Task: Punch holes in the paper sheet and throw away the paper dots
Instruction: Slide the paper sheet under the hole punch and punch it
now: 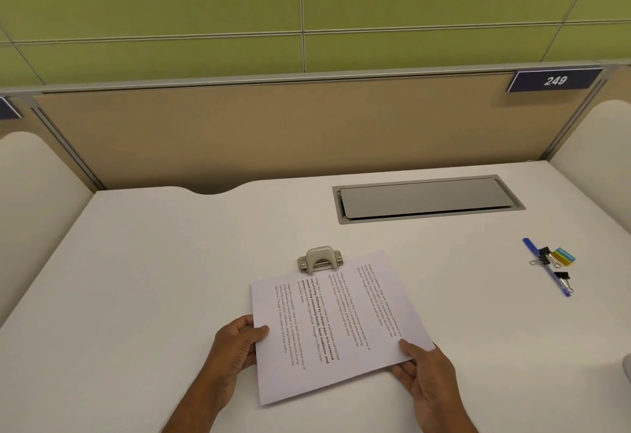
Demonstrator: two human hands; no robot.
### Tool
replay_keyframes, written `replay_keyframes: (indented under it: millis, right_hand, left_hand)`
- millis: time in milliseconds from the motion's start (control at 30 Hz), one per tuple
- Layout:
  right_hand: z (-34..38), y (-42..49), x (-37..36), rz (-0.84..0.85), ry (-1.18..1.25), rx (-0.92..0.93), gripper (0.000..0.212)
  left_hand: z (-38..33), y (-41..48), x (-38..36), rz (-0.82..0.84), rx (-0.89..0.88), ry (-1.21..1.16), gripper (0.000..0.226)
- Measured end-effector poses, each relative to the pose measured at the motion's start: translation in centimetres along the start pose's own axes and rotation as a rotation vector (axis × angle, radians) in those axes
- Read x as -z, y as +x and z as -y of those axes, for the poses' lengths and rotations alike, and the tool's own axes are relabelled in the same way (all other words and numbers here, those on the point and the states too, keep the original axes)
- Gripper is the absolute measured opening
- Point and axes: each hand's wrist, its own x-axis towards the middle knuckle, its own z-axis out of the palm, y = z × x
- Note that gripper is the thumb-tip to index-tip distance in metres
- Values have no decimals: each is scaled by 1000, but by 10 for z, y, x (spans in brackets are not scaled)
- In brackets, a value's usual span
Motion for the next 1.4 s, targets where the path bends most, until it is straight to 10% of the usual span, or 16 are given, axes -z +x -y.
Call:
replay_keyframes:
  millis: [633,1400]
  right_hand:
    - [2,6,-9,-1,-88,44,31]
    - [7,9,-3,-227,-767,451,15]
  left_hand:
    - [-5,14,-1,-35,7,0,19]
    - [-10,9,-7,-119,-26,-26,22]
